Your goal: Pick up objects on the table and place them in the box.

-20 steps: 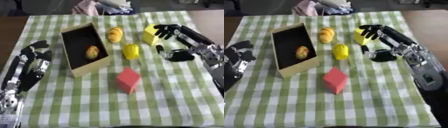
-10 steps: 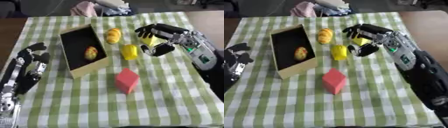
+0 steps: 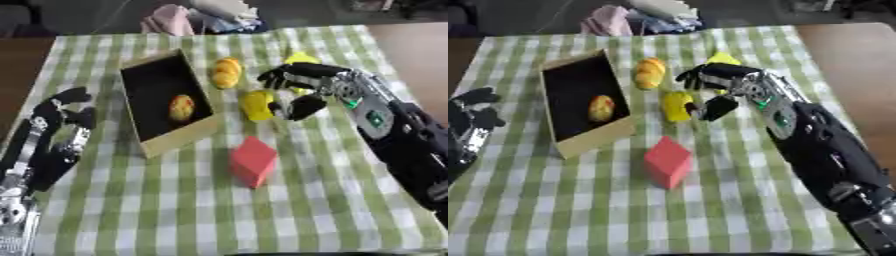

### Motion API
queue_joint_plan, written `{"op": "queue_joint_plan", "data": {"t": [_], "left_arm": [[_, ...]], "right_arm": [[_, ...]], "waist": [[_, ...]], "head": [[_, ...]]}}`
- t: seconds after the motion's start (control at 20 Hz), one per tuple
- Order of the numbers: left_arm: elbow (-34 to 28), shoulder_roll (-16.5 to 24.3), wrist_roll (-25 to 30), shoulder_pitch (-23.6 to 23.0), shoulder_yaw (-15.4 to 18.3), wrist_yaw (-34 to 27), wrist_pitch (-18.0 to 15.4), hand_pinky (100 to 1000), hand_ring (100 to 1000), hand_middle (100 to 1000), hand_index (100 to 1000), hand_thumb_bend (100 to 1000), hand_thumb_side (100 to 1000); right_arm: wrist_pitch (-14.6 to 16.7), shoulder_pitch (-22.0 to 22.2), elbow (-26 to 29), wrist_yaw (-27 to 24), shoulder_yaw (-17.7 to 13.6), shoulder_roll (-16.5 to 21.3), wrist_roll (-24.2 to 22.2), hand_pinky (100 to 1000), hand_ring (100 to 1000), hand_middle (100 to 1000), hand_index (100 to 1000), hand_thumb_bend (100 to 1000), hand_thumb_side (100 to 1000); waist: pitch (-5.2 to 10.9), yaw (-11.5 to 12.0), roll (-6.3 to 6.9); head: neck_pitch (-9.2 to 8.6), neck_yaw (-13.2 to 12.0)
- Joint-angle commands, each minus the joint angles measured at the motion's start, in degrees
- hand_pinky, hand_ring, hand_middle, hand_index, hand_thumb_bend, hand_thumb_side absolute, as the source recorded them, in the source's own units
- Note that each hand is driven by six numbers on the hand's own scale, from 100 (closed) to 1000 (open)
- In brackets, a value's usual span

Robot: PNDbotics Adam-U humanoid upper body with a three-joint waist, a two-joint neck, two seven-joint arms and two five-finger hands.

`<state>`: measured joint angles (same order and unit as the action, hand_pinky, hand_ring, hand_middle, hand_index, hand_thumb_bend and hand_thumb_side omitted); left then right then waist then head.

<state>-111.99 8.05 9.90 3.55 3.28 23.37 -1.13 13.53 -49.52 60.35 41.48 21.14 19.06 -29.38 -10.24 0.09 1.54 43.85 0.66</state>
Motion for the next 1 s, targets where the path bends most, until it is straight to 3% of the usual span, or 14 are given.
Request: {"op": "queue_joint_plan", "data": {"t": [0.05, 0.25, 0.75, 0.9, 1.0], "left_arm": [[-0.7, 0.6, 0.2, 0.2, -0.1, -0.3, -0.1, 756, 606, 762, 883, 309, 795], [-0.7, 0.5, 0.2, 0.2, -0.1, -0.4, -0.1, 756, 606, 762, 884, 307, 797], [-0.6, 0.4, 0.2, 0.2, -0.1, -0.5, -0.1, 756, 606, 762, 884, 307, 798], [-0.6, 0.4, 0.2, 0.3, -0.1, -0.5, -0.1, 756, 606, 762, 884, 306, 797], [-0.6, 0.4, 0.2, 0.3, -0.1, -0.5, -0.1, 756, 606, 762, 884, 307, 798]], "right_arm": [[0.6, -1.6, -1.2, 1.7, -1.0, -0.1, 0.3, 770, 795, 796, 959, 100, 377], [0.8, -1.9, -3.1, 3.6, -1.5, -0.9, 0.6, 777, 798, 799, 959, 100, 427], [1.2, -2.8, -7.2, 10.3, -2.9, -3.0, 1.2, 791, 803, 803, 920, 100, 440], [1.7, -2.9, -8.0, 11.2, -3.4, -3.4, 2.2, 783, 793, 784, 819, 100, 303], [2.2, -2.9, -8.0, 11.3, -3.6, -3.4, 3.9, 778, 783, 770, 747, 100, 294]], "waist": [[1.75, 0.1, 0.04], [1.77, 0.2, 0.03], [1.78, 0.4, 0.09], [1.76, 0.5, 0.07], [1.75, 0.5, 0.04]], "head": [[0.26, 0.1], [0.26, 0.0], [0.26, 0.1], [0.26, 0.1], [0.26, 0.1]]}}
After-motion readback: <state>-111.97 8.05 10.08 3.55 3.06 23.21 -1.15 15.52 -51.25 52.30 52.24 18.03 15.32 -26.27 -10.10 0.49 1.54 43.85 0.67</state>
